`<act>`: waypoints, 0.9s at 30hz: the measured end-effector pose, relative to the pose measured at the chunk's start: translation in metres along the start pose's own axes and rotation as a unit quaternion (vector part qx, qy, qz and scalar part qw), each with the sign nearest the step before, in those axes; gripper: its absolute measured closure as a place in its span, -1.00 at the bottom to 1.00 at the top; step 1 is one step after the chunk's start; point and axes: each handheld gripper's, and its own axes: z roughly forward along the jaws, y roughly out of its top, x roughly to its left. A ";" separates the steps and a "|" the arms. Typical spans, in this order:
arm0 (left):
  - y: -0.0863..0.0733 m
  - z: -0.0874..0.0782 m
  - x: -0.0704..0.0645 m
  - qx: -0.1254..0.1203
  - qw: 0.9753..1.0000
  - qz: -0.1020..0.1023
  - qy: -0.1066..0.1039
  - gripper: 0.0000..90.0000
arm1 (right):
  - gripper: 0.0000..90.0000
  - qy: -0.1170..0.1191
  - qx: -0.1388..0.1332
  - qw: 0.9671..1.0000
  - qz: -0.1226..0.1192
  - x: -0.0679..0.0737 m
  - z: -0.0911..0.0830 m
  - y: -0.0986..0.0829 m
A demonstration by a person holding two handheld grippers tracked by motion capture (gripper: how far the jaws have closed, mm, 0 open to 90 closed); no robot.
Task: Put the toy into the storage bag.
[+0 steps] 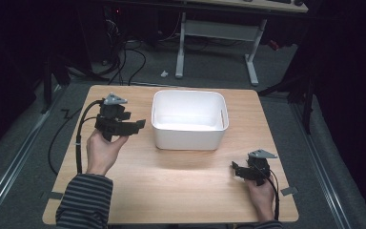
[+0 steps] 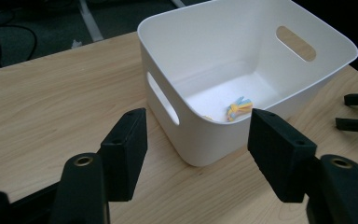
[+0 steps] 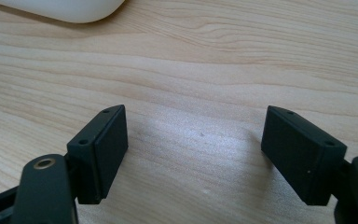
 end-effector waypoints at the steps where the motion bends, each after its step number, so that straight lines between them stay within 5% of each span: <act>1: -0.001 -0.001 0.001 -0.001 1.000 -0.002 0.001 -0.16 | -0.49 0.000 0.000 1.000 0.000 0.000 0.000 0.000; 13: -0.029 -0.018 0.019 -0.017 0.999 -0.037 0.013 -0.19 | -0.49 0.000 0.000 1.000 0.000 0.000 0.000 0.000; 27: -0.068 -0.018 0.038 -0.017 0.997 -0.079 0.020 -0.22 | -0.49 0.000 -0.001 1.000 -0.001 0.001 0.000 0.000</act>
